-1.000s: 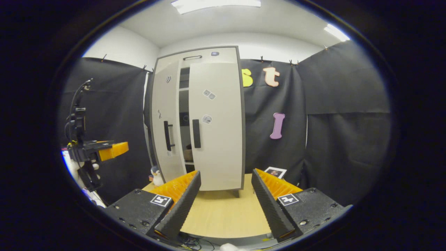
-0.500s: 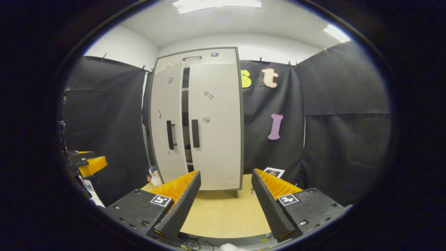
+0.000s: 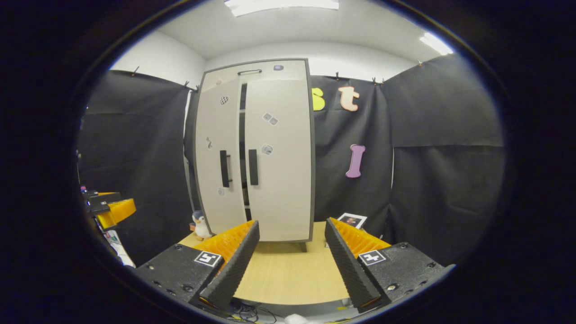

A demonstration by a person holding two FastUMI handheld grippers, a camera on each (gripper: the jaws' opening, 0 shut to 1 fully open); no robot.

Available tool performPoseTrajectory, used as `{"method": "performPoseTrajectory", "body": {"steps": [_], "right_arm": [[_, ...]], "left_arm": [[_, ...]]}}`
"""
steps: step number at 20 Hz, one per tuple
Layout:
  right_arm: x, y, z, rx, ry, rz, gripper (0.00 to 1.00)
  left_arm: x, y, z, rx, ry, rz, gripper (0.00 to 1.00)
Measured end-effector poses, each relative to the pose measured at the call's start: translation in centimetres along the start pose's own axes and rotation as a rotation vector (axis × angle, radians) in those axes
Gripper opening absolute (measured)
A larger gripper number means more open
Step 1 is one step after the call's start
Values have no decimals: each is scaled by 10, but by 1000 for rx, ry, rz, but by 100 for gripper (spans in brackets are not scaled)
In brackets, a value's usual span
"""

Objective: Grab one shoe with the right hand and put it into the shoe cabinet, grab the other shoe with the left hand and put it into the shoe cabinet; then close the right door with the right hand and the left door with the left hand.

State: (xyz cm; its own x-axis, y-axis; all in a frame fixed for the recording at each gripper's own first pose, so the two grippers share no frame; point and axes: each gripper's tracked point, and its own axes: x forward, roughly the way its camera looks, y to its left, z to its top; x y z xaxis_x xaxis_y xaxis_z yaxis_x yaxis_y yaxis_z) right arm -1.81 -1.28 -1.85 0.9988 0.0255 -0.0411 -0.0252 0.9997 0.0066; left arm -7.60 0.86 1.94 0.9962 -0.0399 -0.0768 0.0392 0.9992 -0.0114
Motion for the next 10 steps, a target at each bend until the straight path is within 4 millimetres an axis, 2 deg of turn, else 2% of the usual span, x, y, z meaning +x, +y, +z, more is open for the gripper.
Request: {"method": "performPoseTrajectory", "body": {"steps": [4, 10], "right_arm": [[1, 0, -2, 1, 1, 0, 94], [3, 1, -2, -3, 5, 6, 96]], "left_arm": [[-1, -3, 0, 5, 1, -10, 96], [1, -5, -1, 0, 5, -17, 96]]}}
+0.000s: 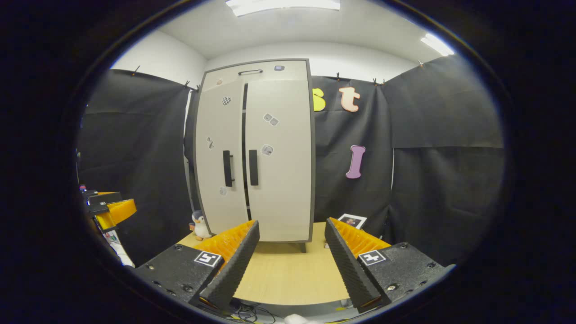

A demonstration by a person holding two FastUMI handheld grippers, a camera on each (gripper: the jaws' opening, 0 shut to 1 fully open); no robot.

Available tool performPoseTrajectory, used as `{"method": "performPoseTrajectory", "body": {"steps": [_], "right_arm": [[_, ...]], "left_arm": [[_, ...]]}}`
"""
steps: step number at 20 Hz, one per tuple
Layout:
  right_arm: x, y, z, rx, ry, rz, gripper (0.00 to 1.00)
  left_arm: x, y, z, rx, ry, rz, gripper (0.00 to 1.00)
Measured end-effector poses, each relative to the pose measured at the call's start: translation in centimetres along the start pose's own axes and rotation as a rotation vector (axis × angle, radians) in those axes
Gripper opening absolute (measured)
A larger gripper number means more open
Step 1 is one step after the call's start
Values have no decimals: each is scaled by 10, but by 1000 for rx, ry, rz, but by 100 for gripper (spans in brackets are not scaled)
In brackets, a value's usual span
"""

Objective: Grab one shoe with the right hand and put it into the shoe cabinet, grab the other shoe with the left hand and put it into the shoe cabinet; then close the right door with the right hand and the left door with the left hand.

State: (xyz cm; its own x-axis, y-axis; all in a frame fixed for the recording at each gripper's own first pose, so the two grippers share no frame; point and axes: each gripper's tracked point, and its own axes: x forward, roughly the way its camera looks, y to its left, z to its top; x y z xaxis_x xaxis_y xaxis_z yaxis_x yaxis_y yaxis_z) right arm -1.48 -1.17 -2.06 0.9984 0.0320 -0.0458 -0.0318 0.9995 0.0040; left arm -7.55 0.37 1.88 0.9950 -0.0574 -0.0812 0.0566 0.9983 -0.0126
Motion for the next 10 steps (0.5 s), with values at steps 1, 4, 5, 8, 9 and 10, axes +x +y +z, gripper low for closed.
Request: {"method": "performPoseTrajectory", "body": {"steps": [1, 4, 5, 8, 9, 10], "right_arm": [[0, -1, 0, -1, 0, 0, 96], [2, -3, -1, 8, 3, -2, 96], [2, -4, -1, 9, 3, -4, 96], [2, -5, 0, 8, 1, -10, 96], [2, -5, 0, 8, -1, -10, 96], [3, -5, 1, 6, -3, -11, 96]], "left_arm": [[1, -1, 1, -4, 2, -4, 96], [2, -1, -3, -22, 13, -9, 96], [2, -1, -4, -20, 12, -8, 96], [4, -1, -2, -7, 9, -7, 96], [4, -3, -1, -3, 7, -7, 96], [5, -3, -1, -1, 4, -9, 96]]}}
